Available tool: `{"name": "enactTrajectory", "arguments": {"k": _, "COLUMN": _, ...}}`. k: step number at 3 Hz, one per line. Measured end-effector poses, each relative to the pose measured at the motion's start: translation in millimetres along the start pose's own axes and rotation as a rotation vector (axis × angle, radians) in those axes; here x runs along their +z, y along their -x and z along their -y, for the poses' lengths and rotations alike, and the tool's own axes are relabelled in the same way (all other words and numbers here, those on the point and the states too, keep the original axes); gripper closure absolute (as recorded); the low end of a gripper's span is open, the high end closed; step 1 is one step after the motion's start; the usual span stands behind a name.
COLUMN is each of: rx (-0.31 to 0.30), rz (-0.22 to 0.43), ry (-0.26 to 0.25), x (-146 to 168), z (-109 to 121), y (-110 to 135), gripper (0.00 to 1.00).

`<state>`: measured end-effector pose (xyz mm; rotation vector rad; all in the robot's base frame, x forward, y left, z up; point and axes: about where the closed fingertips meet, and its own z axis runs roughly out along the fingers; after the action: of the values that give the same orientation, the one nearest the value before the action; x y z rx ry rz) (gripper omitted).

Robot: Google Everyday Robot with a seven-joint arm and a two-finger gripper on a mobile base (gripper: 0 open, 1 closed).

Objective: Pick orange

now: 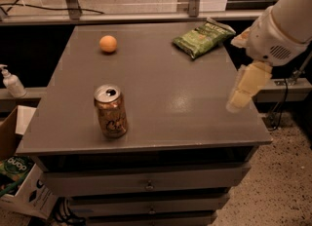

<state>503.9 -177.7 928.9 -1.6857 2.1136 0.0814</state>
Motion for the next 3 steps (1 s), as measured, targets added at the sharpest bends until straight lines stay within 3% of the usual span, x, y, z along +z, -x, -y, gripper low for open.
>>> {"name": "enactTrajectory", "arguments": {"k": 2, "rx": 0.055, "rz": 0.221, "ry": -0.014, "x": 82.6, "z": 62.2, "y": 64.9, "gripper": 0.00}}
{"name": "enactTrajectory", "arguments": {"k": 3, "rx": 0.124, "rz": 0.317, "ry": -0.036, "x": 114.6, "z": 99.0, "y": 93.3, "gripper": 0.00}}
